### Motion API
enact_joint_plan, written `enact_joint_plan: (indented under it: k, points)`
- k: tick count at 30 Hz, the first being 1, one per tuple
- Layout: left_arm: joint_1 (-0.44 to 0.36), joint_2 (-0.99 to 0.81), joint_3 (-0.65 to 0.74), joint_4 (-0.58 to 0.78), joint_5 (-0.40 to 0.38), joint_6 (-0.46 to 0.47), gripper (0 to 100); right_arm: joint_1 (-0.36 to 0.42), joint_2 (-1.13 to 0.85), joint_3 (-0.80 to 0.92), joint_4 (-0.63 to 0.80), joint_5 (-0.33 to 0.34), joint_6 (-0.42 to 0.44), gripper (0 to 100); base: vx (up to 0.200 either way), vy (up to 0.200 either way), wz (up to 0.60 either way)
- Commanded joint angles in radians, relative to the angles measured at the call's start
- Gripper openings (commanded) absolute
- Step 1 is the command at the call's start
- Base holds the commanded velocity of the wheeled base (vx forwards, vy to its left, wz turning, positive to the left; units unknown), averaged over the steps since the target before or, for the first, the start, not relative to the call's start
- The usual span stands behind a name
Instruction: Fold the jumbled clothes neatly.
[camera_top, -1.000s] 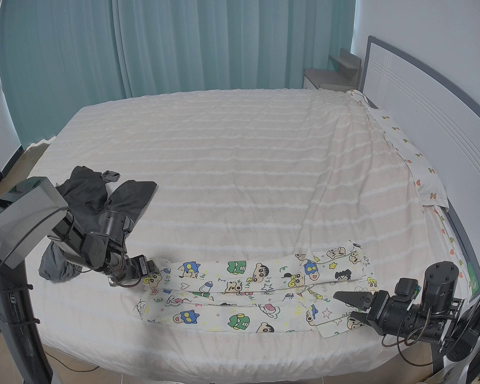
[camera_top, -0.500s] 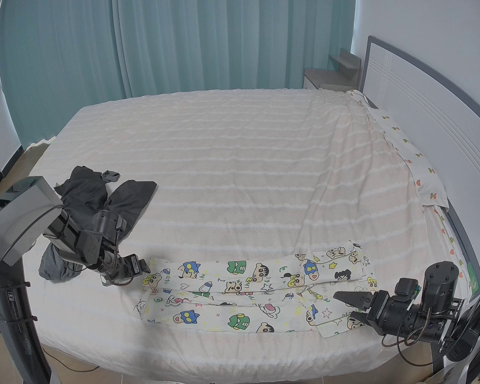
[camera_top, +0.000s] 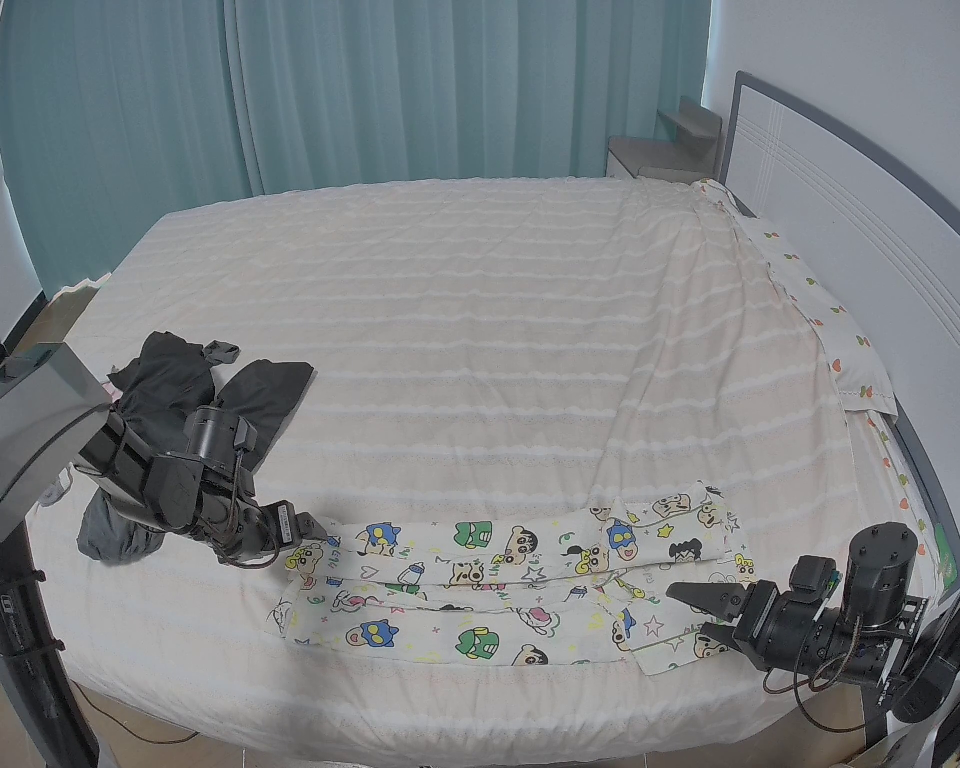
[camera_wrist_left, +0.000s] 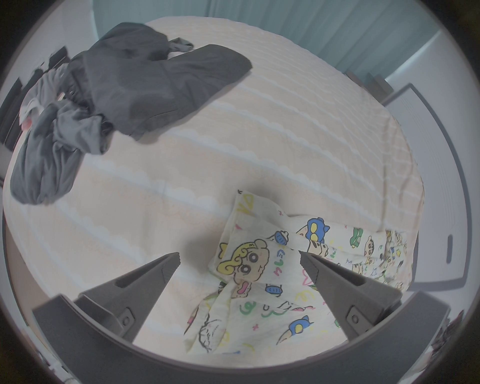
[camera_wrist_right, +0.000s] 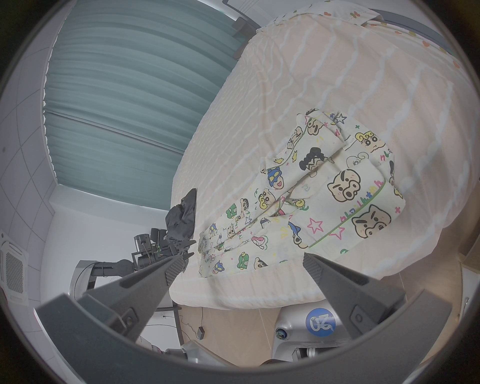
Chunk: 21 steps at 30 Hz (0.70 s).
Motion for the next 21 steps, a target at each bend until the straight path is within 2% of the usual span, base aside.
enact_joint_plan:
  k: [1, 21]
  points:
    - [-0.020, 0.085, 0.002, -0.060, 0.008, 0.047, 100, 0.002, 0.000, 0.018, -0.001, 0.000, 0.000, 100, 0.000, 0.000, 0.00]
    - [-0.045, 0.172, 0.002, -0.155, -0.004, 0.065, 100, 0.020, 0.002, 0.018, 0.001, -0.017, 0.000, 100, 0.000, 0.000, 0.00]
